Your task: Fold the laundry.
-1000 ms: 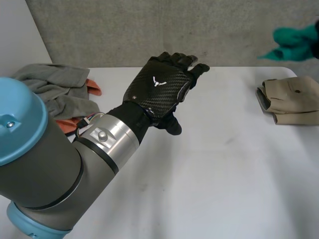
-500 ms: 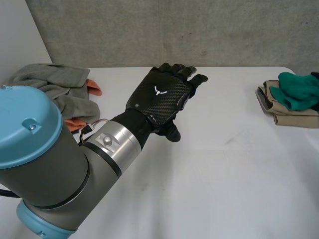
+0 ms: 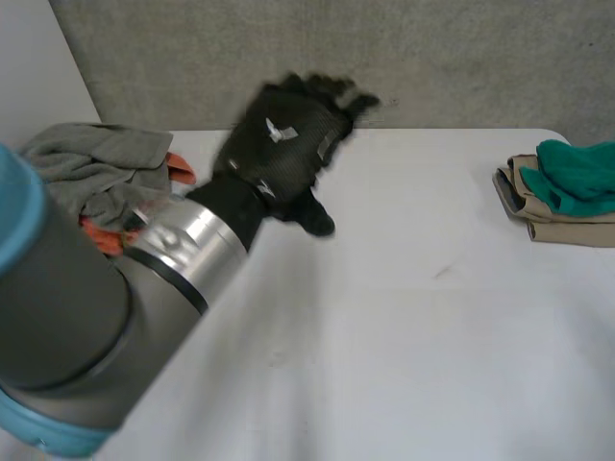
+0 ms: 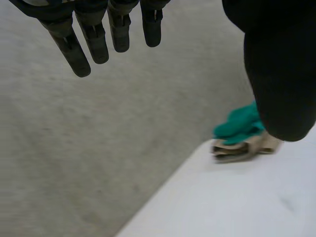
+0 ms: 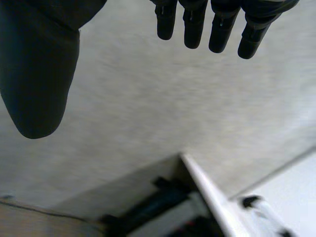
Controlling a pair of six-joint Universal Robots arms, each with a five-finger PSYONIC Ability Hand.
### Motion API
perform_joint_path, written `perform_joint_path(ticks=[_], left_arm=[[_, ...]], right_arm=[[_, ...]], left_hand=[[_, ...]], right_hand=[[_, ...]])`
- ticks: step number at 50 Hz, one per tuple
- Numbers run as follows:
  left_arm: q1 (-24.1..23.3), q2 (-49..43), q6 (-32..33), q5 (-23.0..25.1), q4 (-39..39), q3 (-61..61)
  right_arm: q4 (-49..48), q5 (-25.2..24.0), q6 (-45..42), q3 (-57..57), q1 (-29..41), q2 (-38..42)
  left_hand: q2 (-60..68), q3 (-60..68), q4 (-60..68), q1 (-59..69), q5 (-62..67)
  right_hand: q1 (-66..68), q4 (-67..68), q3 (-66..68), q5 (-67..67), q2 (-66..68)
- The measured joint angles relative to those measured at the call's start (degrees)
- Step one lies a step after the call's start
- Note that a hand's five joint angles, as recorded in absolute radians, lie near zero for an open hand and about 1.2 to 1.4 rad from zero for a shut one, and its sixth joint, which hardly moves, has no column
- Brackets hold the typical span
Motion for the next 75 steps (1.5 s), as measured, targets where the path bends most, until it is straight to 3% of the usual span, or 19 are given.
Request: perform_joint_path(ticks=[4, 12, 16, 18, 20, 24, 31, 36, 37, 38, 39, 42, 48, 53, 61, 68, 70, 73, 75], left_arm=[[5.0, 1.4, 0.0, -2.9, 0.1, 3.2], [19.9, -1.3, 0.6, -6.1, -0.9, 11.6], [29.3, -8.2, 1.4, -3.2, -1.6, 15.7], [31.8, -10.7, 1.8, -1.6, -1.7, 16.8], [36.2, -16.1, 3.2, 2.1, -1.8, 19.1], [40.5, -25.1, 6.6, 7.6, -1.7, 23.0], [43.5, -38.1, 13.9, 11.2, -1.9, 30.5], [44.3, -45.9, 19.1, 11.1, -2.1, 35.8], [44.3, -47.3, 20.1, 10.8, -2.1, 36.9], [44.3, -47.3, 20.1, 10.8, -2.1, 36.9], [44.2, -48.4, 20.9, 10.4, -2.2, 37.7], [43.2, -47.9, 21.1, 9.7, -2.1, 37.5], [39.4, -41.3, 17.4, 8.6, -2.0, 33.3], [34.5, -31.5, 9.2, 8.6, -1.7, 27.8], [21.7, -14.9, -9.3, 10.8, -1.4, 17.4], [7.9, -17.0, -13.4, 13.7, -1.6, 11.6], [4.8, -19.8, -13.1, 14.0, -2.0, 11.3], [1.3, -23.3, -12.0, 14.0, -3.2, 11.0], [-0.5, -24.5, -11.0, 13.9, -4.1, 11.0]], right_arm=[[-6.4, 1.2, 2.7, 4.5, 2.7, -6.0], [-21.7, -11.4, 15.2, 24.4, 10.7, -24.0], [-27.1, -20.2, 18.0, 36.8, 18.6, -31.7], [-27.9, -22.1, 18.1, 39.7, 21.0, -33.1], [-28.3, -25.6, 17.5, 45.9, 26.6, -35.3], [-25.3, -27.5, 15.4, 51.5, 31.8, -35.5], [-16.5, -27.2, 11.0, 54.2, 35.9, -31.0], [-12.2, -26.6, 7.6, 54.3, 36.9, -27.4], [-11.4, -26.4, 6.7, 54.3, 37.0, -26.6], [-11.4, -26.4, 6.7, 54.3, 37.0, -26.6], [-10.9, -26.3, 5.9, 54.2, 37.0, -26.1], [-10.8, -26.2, 5.4, 54.1, 36.9, -26.0], [-11.0, -25.5, 5.4, 53.9, 36.7, -26.7], [-11.0, -22.9, 5.8, 53.4, 36.4, -28.4], [-11.1, -16.8, 6.4, 52.9, 35.0, -32.5], [-10.9, -15.5, 6.4, 53.2, 34.6, -33.6], [-10.8, -15.5, 6.4, 53.3, 34.4, -33.5], [-10.7, -15.5, 6.4, 53.3, 34.2, -33.5], [-10.7, -15.6, 6.4, 53.3, 34.1, -33.4]], left_hand=[[0.0, 0.0, 0.0, 0.0, 0.0], [0.0, 0.0, 0.0, 0.0, 0.0], [0.0, 0.0, 0.0, 0.0, 0.0], [0.0, 0.0, 0.0, 0.0, 0.0], [0.0, 0.0, 0.0, 0.1, 0.0], [0.1, 0.1, 0.2, 0.3, 0.1], [0.3, 0.2, 0.2, 0.4, 0.2], [16.7, 16.1, 16.9, 20.0, 15.4], [27.4, 25.5, 26.3, 30.7, 23.9], [27.4, 25.5, 26.3, 30.7, 23.9], [48.9, 46.6, 48.2, 50.6, 44.8], [54.7, 52.2, 55.6, 51.9, 49.6], [55.5, 53.1, 56.0, 52.0, 49.6], [55.5, 53.5, 56.2, 52.2, 49.6], [56.2, 54.7, 56.7, 52.6, 50.3], [56.2, 54.7, 56.8, 52.6, 50.8], [51.9, 51.8, 52.8, 50.5, 49.3], [19.4, 20.2, 20.3, 17.1, 18.9], [9.6, 10.2, 10.0, 8.2, 8.7]], right_hand=[[0.0, 0.0, 0.0, 0.0, 0.0], [0.0, 0.0, 0.0, 0.0, -0.1], [0.0, 0.0, 0.0, 0.0, -0.2], [0.0, 0.0, -0.1, 0.0, -0.2], [0.0, 0.0, -0.1, 0.0, -0.2], [0.0, 0.0, -0.1, 0.0, -0.2], [0.0, 0.0, -0.1, 0.0, -0.2], [0.0, 0.0, -0.1, 0.0, -0.2], [0.0, 0.0, -0.1, 0.0, -0.2], [0.0, 0.0, -0.1, 0.0, -0.2], [0.0, 0.0, -0.1, 0.0, -0.2], [0.0, 0.0, -0.1, 0.0, -0.2], [0.0, 0.0, -0.1, 0.0, -0.2], [0.0, 0.0, -0.1, 0.0, -0.2], [0.0, 0.0, -0.1, 0.0, -0.2], [0.0, 0.0, -0.1, 0.0, -0.2], [0.0, 0.0, -0.1, 0.0, -0.2], [0.0, 0.0, -0.1, 0.0, -0.2], [0.0, 0.0, -0.1, 0.0, -0.2]])
